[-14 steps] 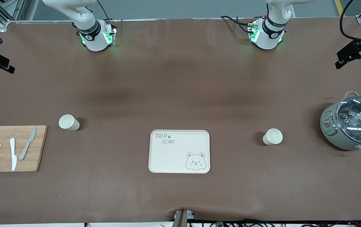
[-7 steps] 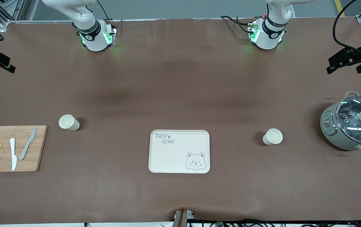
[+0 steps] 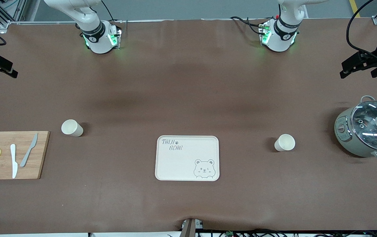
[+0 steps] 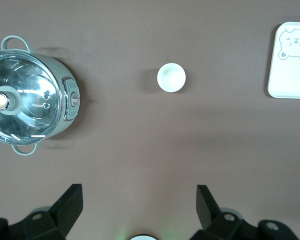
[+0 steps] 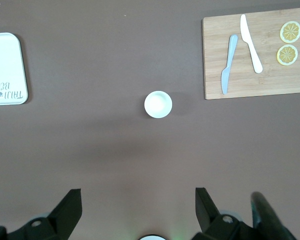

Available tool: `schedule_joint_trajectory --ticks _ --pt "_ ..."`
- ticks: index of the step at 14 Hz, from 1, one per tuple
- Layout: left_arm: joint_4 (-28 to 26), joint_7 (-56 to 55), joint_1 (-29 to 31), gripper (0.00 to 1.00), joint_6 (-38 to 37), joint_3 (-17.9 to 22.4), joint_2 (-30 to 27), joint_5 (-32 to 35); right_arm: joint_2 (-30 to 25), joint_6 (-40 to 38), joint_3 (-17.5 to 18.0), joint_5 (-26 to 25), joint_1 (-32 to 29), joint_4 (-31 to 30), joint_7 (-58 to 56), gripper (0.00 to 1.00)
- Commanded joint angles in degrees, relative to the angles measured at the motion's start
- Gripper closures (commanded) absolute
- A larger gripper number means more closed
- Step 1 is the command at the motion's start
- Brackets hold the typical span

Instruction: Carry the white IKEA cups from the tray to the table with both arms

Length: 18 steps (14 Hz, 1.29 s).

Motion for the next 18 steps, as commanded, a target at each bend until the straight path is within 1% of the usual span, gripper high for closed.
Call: schedule_joint_trajectory --ticks 1,5,8,18 --pt "0.70 0.63 0.04 0.00 -0.53 -0.70 -0.25 1.32 0.24 -0.56 0.08 -0.41 0.03 0.55 1.70 0.00" --pt "0.70 -0.42 -0.49 0.00 -0.35 -1.49 0.02 1.50 0.24 -0.65 0.08 -0.41 0.21 0.55 3.38 0.00" --pt "2.01 -0.51 -0.58 0.00 -0.35 -1.49 0.19 1.50 0.24 -0.65 0.08 -0.41 0.29 0.55 3.38 0.00" --pt "2.02 -0.51 -0.58 0.00 -0.35 -1.58 1.59 1.68 0.33 -0.83 0.08 -0.41 0.12 0.47 3.29 0.00"
